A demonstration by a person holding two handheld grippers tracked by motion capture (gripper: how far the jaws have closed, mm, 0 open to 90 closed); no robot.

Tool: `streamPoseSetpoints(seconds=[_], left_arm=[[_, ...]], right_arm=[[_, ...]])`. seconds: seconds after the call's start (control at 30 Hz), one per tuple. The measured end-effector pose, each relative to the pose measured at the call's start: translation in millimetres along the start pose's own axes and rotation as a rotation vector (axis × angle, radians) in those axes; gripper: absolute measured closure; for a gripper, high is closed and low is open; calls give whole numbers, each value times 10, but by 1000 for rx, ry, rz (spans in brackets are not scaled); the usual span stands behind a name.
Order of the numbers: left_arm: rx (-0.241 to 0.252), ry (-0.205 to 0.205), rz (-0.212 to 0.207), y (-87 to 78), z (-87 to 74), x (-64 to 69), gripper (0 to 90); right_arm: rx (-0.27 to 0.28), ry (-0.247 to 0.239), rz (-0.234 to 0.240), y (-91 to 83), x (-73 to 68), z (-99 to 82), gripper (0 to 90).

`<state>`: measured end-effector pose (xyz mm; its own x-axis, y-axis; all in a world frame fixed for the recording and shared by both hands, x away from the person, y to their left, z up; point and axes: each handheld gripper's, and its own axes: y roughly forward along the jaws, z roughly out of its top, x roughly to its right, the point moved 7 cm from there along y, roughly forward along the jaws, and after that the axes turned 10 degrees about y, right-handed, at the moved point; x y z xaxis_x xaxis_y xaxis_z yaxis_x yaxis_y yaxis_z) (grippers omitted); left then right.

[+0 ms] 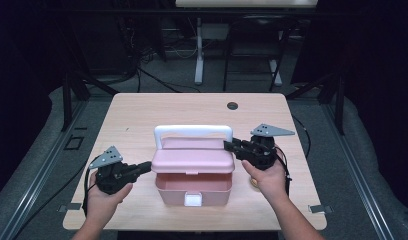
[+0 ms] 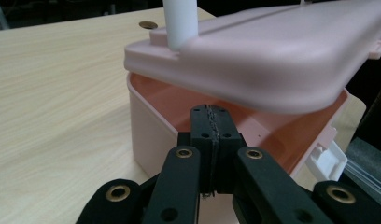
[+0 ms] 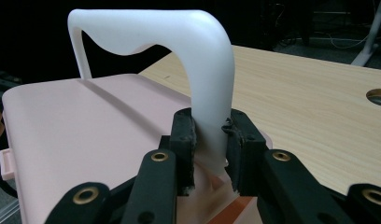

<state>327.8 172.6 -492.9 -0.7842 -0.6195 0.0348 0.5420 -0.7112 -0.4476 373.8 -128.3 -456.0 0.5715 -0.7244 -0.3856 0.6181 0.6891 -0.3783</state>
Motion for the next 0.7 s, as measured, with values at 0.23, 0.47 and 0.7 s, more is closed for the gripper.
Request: streamPoseSetpoints(seconds=[0.23,0.47,0.7], left_arm=[[-8,-1,-40,70,3,115,899],[-19,17,-72,132,47,199,899],[-28,23,-88,183,60,244,900]], right_arm=[[-1,0,-1,1,0,0,737],[1,0,0,7,5,-3,737],[-1,1,1,8,14,-19,737]])
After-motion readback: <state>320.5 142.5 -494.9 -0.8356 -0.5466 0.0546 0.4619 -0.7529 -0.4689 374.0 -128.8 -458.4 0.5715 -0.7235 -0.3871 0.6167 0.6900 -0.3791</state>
